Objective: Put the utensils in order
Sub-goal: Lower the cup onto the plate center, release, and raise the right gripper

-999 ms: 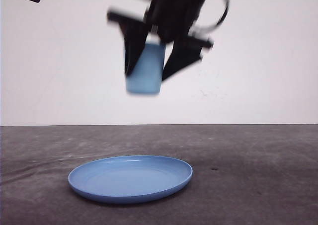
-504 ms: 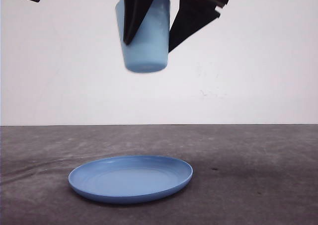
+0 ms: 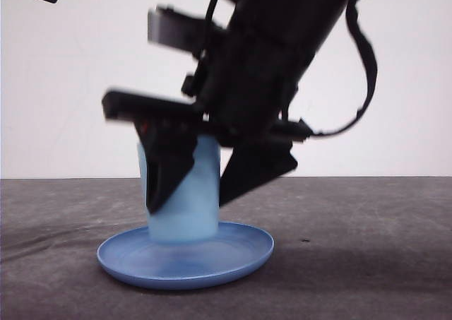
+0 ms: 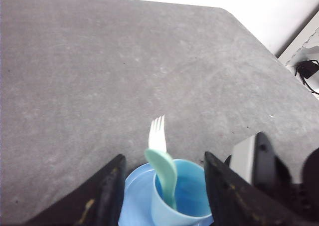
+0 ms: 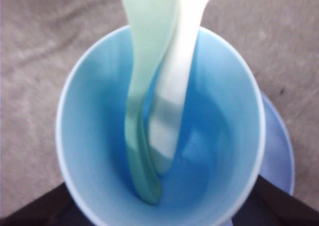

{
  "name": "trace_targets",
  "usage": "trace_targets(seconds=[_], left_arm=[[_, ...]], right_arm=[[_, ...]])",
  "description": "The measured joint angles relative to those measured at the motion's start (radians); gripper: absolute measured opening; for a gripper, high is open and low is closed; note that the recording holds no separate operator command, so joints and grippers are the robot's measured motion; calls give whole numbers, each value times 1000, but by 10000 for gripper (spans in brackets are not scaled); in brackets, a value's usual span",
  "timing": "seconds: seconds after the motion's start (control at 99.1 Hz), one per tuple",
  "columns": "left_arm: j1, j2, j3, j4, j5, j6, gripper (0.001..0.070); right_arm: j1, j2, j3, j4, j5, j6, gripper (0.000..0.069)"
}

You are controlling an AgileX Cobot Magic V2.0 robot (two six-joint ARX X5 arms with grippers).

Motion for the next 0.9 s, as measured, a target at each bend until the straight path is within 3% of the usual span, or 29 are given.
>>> trace_targets(seconds=[0.242,0.383,0.464,0.676,0.898], left_arm=[[0,0,0,-1,0,0,297],[0,0,0,-1,0,0,297],[0,0,0,-1,0,0,297],[0,0,0,-1,0,0,297],[0,0,0,-1,0,0,297]], right_arm=[[18,21,0,8,3,23,389],[19,21,0,-6,0,41,576],[19,21,0,-31,0,45,622],[19,-38,12,-182,-8,46,639],[19,-233,42,-354,-9,46,639]])
